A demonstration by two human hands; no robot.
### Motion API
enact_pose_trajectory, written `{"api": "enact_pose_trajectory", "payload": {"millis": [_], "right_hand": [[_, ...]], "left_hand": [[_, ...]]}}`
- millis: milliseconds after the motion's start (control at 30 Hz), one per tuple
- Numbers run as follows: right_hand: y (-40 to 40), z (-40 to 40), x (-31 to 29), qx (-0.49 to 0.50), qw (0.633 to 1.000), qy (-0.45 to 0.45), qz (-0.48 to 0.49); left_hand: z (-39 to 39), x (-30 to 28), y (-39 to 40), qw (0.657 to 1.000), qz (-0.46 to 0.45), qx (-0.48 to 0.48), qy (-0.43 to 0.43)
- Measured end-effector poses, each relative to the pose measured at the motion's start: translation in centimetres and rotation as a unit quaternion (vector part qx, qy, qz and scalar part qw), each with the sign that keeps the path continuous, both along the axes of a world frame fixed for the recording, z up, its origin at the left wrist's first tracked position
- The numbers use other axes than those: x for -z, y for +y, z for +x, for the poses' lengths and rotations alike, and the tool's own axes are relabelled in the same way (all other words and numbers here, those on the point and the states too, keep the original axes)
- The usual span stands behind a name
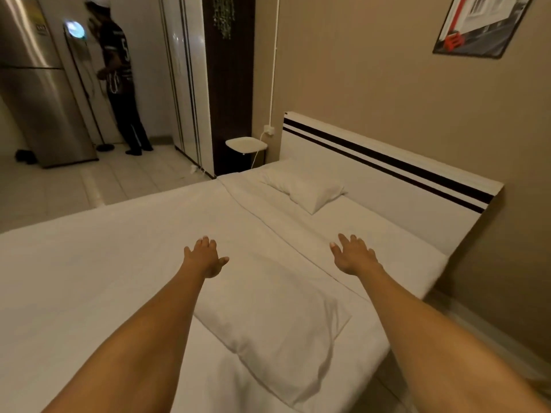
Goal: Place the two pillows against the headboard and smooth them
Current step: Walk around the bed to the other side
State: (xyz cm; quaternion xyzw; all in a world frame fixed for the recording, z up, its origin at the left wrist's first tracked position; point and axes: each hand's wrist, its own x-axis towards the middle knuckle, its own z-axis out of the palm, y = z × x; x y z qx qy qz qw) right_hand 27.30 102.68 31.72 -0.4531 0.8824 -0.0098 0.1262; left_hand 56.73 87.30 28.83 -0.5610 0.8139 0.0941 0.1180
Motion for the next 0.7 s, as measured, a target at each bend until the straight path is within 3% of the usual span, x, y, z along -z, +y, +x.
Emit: {"api": "enact_pose_trajectory", "payload": {"millis": [333, 700], "right_hand": [[-12.1, -5.2, 3.7, -0.093, 0.995, -0.02, 0.032], [-24.2, -10.7, 13.9, -0.279, 0.952, -0.033, 0.119]], "left_hand": [[-2.5, 2.7, -5.8, 0.995, 0.031, -0.1, -0.005], [-7.1, 13.1, -5.1, 0.948, 0.122, -0.295, 0.006]]}}
